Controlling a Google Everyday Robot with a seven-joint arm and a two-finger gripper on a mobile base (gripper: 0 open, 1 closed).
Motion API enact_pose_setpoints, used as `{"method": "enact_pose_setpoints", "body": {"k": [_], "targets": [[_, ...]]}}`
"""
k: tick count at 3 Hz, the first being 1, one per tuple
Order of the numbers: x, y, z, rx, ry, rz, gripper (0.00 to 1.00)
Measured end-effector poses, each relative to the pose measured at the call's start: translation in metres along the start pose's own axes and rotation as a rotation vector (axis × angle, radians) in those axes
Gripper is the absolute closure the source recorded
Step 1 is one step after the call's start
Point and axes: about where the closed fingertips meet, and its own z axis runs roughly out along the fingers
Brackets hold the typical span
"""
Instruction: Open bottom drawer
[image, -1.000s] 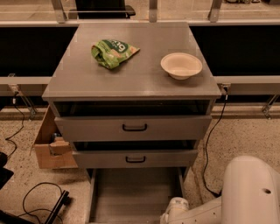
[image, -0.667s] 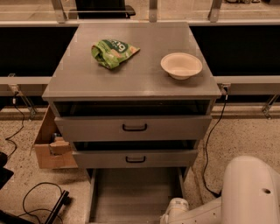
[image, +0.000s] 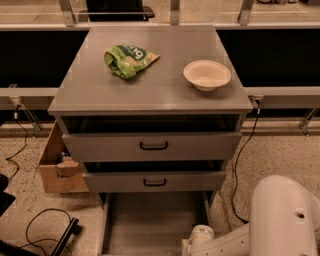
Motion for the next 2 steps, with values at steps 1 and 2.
{"method": "enact_pose_setpoints", "body": {"k": [1, 2], "targets": [[-0.014, -0.008, -0.037, 0.016, 0.039, -0.005, 0.00], [-0.023, -0.008, -0.107, 0.029, 0.113, 0.023, 0.00]]}}
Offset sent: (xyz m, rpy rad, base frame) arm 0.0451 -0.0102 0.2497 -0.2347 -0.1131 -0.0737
